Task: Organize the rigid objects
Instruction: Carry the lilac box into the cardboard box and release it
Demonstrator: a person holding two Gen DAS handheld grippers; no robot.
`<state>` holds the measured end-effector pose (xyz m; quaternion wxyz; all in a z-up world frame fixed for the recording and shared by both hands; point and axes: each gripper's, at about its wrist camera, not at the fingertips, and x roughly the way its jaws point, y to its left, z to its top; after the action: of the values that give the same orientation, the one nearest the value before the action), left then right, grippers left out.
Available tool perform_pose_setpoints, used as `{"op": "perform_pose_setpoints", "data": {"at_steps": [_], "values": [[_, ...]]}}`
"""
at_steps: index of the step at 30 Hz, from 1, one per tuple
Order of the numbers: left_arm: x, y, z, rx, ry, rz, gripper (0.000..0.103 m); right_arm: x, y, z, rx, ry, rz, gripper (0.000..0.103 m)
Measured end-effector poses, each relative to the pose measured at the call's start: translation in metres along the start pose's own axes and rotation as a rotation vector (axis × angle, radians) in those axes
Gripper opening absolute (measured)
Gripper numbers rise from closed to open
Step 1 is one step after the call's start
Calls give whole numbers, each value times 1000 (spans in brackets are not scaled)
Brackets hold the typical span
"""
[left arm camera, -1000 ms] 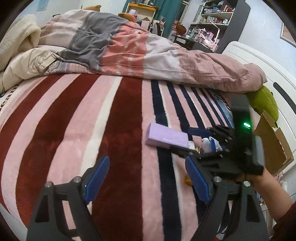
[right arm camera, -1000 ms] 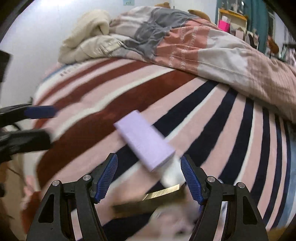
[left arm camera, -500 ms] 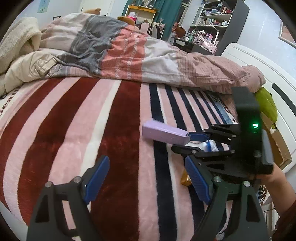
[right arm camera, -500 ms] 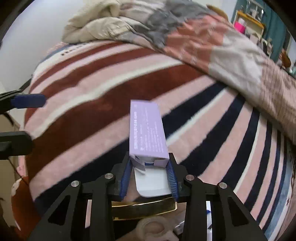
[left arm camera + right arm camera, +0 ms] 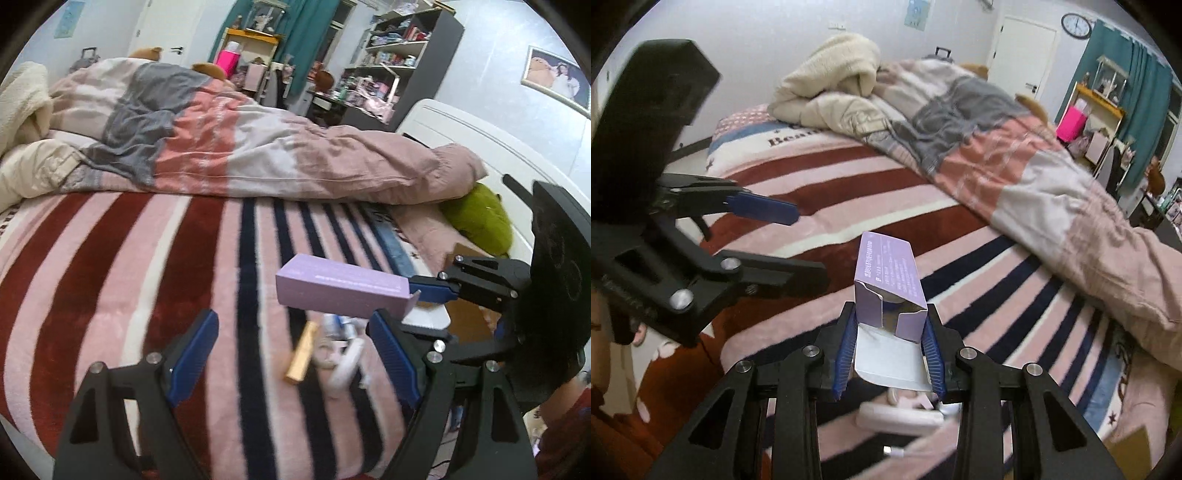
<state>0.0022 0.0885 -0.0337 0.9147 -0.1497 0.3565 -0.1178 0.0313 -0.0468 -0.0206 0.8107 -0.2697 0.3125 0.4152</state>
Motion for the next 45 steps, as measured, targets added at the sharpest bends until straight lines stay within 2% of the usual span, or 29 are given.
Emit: {"op": "perform_pose_setpoints", "data": {"at_steps": [5, 10, 13, 16, 24, 28, 30, 31, 32, 37, 45], "values": [[5, -27, 16, -3, 22, -132, 81, -36, -8, -14, -2, -44, -54, 30], [18, -63, 35, 12, 65, -330, 82, -67, -32, -31, 43, -81, -102, 30], [30, -86, 44, 27, 103, -421, 82, -86, -45, -45, 64, -104, -131, 30], [47, -108, 56, 34, 151, -520, 88, -104, -52, -58, 67, -134, -163, 30], [81, -166, 68, 56, 243, -581, 88, -139, -84, -96, 141, -183, -239, 30], [98, -199, 62, 55, 333, -610, 88, -153, -95, -112, 169, -209, -304, 30], [104, -212, 59, 51, 348, -606, 87, -157, -97, -119, 172, -217, -323, 30], [107, -217, 59, 43, 346, -600, 82, -157, -98, -122, 174, -217, -322, 30], [111, -220, 59, 39, 352, -596, 70, -156, -98, -125, 170, -218, -331, 30], [121, -238, 56, 84, 390, -599, 55, -159, -106, -139, 186, -200, -335, 30], [146, -264, 42, 145, 445, -542, 55, -157, -127, -162, 267, -125, -302, 29]]}}
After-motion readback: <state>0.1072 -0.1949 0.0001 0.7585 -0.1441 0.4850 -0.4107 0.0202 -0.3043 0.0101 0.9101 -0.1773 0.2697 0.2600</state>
